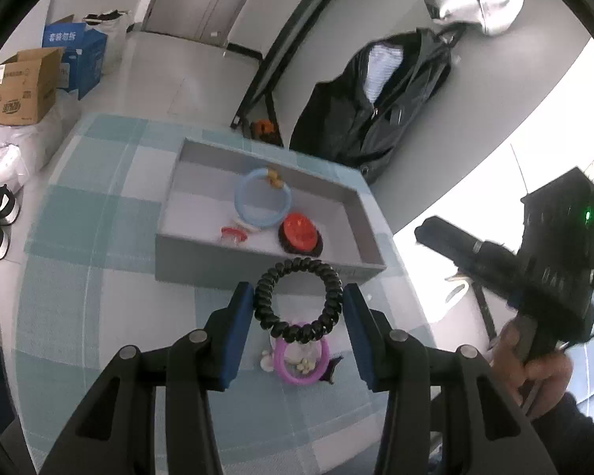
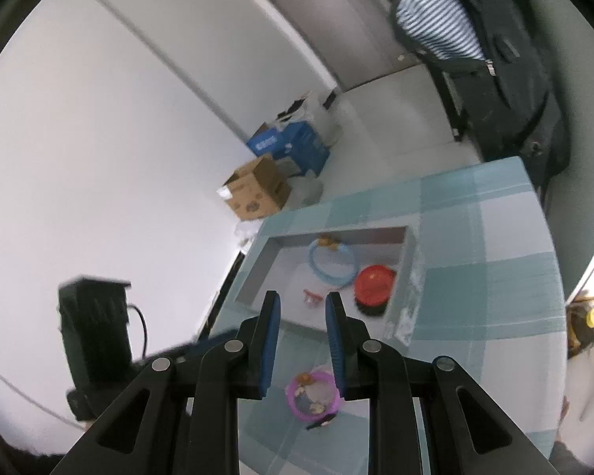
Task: Organize jewelry
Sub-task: 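Carry the clear trinket and black bracelet over the grey box, then open both grippers to drop the trinket and bracelet into the box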
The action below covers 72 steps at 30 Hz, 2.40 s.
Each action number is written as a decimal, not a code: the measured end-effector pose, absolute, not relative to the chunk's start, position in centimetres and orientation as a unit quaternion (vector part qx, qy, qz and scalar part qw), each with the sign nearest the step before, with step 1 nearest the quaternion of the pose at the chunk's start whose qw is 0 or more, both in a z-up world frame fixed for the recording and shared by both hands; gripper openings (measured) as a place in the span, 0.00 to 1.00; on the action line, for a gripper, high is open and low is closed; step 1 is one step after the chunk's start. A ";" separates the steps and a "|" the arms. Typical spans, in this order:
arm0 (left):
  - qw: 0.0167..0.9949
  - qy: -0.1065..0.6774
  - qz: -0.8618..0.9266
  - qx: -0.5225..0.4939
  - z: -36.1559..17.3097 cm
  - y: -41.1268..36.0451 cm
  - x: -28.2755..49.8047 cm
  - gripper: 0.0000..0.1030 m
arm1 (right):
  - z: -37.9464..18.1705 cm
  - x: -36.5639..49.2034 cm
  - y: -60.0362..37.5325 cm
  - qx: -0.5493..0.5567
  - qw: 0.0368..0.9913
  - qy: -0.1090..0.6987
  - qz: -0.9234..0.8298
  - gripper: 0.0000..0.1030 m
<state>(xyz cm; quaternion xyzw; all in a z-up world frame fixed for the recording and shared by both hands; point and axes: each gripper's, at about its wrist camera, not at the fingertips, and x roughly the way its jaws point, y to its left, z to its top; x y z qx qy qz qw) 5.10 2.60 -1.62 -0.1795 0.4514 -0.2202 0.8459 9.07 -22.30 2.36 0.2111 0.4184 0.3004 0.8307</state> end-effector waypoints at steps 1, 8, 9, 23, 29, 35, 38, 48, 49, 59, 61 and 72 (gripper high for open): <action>0.846 0.453 -0.219 -0.177 -1.6 2.6 5.0 0.39 | 2.3 9.1 -22.6 0.214 0.831 0.419 0.298 0.22; 0.875 0.411 -0.205 -0.156 1.0 3.1 5.3 0.39 | 2.3 9.6 -22.8 0.199 0.833 0.428 0.287 0.22; 0.877 0.407 -0.204 -0.155 1.3 3.2 5.7 0.39 | 2.6 9.7 -22.6 0.195 0.834 0.427 0.289 0.22; 0.872 0.441 -0.172 -0.122 1.9 4.3 12.3 0.39 | 4.4 15.2 -16.9 0.064 0.832 0.441 0.330 0.22; 0.858 0.462 -0.180 -0.136 0.0 5.0 14.0 0.39 | 2.7 17.2 -16.2 0.053 0.819 0.456 0.345 0.22; 0.846 0.470 -0.199 -0.157 -0.4 5.3 12.9 0.39 | 3.7 13.9 -19.7 0.071 0.826 0.452 0.328 0.49; 0.856 0.457 -0.202 -0.136 0.2 4.6 12.3 0.39 | 2.9 12.0 -20.2 0.038 0.833 0.454 0.316 0.53; 0.859 0.450 -0.193 -0.148 0.1 4.8 11.4 0.39 | -3.6 8.5 -18.2 -0.057 0.802 0.520 0.289 0.42; 0.861 0.448 -0.190 -0.146 0.1 4.8 11.4 0.39 | -3.9 8.5 -18.0 -0.066 0.802 0.522 0.282 0.34; 0.863 0.445 -0.188 -0.147 -0.2 4.8 11.7 0.39 | -3.8 8.9 -17.6 -0.084 0.800 0.534 0.260 0.15; 0.865 0.443 -0.189 -0.144 0.0 4.8 11.7 0.39 | -2.7 8.1 -18.2 -0.071 0.803 0.524 0.276 0.15; 0.859 0.449 -0.191 -0.154 -0.1 4.7 12.7 0.39 | 5.4 9.5 -19.5 0.024 0.843 0.435 0.316 0.15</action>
